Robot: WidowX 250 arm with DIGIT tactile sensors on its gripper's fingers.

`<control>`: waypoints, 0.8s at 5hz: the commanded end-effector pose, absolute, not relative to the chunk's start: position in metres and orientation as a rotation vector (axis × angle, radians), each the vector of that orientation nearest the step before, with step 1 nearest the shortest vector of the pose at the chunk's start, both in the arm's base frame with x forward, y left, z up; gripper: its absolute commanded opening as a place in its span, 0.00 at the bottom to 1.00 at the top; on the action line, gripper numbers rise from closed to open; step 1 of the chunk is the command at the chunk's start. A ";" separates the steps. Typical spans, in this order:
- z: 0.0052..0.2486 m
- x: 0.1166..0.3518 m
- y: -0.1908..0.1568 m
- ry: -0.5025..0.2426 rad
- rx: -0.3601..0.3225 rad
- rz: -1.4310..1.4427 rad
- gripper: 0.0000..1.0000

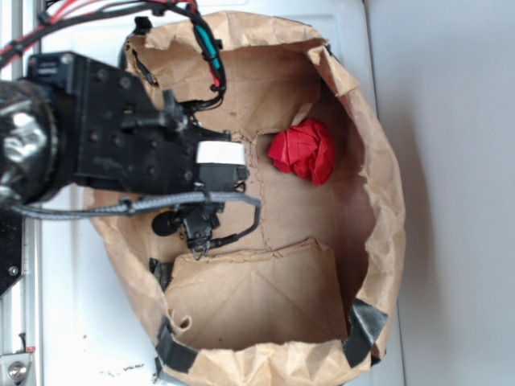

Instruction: Grab the green sponge.

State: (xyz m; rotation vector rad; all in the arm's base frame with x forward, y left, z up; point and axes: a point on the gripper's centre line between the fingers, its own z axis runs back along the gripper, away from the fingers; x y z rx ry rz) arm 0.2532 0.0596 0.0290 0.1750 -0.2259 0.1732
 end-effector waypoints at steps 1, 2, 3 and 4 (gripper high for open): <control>0.044 0.267 0.066 -0.254 0.164 0.173 0.00; 0.045 0.267 0.066 -0.255 0.158 0.175 0.00; 0.046 0.267 0.067 -0.254 0.153 0.177 0.00; 0.055 0.269 0.066 -0.248 0.122 0.184 0.00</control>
